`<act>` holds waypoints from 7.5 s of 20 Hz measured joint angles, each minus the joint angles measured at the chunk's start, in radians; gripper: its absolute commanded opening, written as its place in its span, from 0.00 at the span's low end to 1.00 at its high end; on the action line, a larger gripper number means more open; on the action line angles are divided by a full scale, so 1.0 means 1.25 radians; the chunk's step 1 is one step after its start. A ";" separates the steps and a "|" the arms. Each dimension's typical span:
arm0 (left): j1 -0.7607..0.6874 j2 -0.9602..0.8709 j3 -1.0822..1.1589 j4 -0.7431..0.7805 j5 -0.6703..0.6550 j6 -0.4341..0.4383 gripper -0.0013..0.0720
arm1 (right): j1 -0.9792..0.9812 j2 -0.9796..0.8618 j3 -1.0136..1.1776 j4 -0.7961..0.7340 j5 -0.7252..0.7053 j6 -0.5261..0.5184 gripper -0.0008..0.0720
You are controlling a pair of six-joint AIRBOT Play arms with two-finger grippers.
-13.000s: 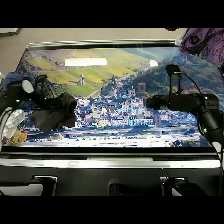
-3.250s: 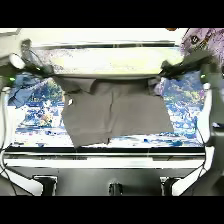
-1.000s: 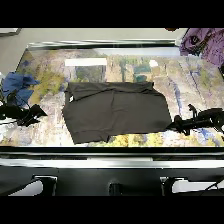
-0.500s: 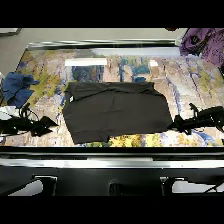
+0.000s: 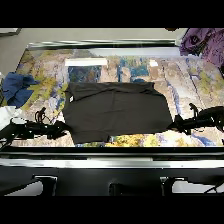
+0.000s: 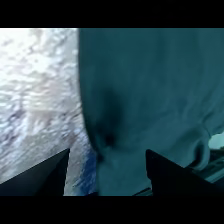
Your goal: Fold the clothes and pants, and hang the long-sleeved shirts on hangers.
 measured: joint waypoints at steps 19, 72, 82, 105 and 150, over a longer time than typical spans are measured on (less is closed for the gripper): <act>-0.083 -0.056 0.676 0.097 -0.049 -0.117 0.04 | 0.238 0.123 0.507 -0.029 0.101 0.117 0.06; -0.148 -0.433 0.879 0.529 -0.089 -0.299 0.04 | 0.253 -0.371 0.794 -0.229 -0.138 0.294 0.06; -0.147 -0.477 0.879 0.528 -0.132 -0.297 0.47 | 0.252 -0.392 0.741 -0.219 -0.166 0.309 0.60; 0.155 0.147 0.000 0.213 -0.094 -0.088 0.76 | 0.010 0.041 0.183 -0.025 -0.101 0.128 0.59; 0.072 0.042 -0.034 -0.005 0.132 0.034 0.04 | 0.135 0.029 -0.094 0.067 0.130 0.029 0.06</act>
